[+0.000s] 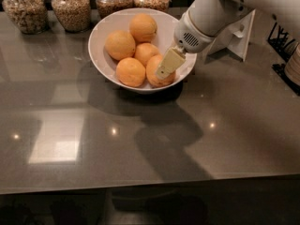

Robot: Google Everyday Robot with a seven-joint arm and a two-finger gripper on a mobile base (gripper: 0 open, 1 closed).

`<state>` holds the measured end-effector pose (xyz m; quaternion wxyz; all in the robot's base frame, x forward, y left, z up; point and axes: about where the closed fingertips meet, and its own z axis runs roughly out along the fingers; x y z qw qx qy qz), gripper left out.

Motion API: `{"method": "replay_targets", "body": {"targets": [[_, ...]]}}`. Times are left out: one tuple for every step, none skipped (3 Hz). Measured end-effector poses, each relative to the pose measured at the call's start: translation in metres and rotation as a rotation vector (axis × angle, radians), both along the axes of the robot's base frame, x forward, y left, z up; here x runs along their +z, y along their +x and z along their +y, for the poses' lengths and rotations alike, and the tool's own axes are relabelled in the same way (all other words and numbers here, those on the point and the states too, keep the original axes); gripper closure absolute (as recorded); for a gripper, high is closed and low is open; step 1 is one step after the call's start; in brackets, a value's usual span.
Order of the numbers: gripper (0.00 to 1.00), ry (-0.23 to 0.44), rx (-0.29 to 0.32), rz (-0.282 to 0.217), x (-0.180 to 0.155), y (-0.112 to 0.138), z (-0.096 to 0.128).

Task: Pick orange from white bowl

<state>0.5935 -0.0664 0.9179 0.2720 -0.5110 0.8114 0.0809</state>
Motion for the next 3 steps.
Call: {"method": "replay_targets", "body": {"targets": [[0.31,0.001,-0.001,0.025,-0.012,0.005,0.003],[0.32,0.004,0.001,0.041,-0.021,0.013,0.008],[0.32,0.003,0.005,0.065,-0.034,0.017,0.013]]}}
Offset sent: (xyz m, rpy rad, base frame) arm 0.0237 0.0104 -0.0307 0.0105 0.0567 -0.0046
